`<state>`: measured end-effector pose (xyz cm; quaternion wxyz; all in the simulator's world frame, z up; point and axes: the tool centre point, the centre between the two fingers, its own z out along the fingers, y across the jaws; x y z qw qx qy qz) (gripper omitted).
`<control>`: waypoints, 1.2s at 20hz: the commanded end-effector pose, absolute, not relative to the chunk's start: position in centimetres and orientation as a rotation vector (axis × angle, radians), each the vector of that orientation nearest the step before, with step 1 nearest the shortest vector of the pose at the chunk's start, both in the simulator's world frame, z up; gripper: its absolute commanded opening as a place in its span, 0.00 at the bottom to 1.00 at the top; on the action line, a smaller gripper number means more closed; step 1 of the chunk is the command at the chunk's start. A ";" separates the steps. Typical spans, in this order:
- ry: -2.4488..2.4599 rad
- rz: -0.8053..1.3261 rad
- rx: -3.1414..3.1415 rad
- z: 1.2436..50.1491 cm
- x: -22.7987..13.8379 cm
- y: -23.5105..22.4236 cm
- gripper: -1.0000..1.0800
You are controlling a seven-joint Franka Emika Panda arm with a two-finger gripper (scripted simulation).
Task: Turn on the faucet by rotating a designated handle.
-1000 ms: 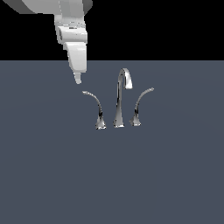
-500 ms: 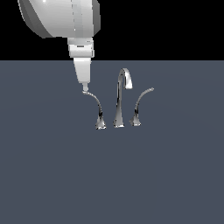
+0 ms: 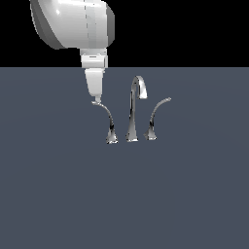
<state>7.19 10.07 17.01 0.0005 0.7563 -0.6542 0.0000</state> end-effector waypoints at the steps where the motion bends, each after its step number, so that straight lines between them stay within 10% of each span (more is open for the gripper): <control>1: -2.055 0.000 2.376 17.1 7.2 10.1 0.00; 24: -2.071 0.011 2.372 17.1 3.0 10.3 0.00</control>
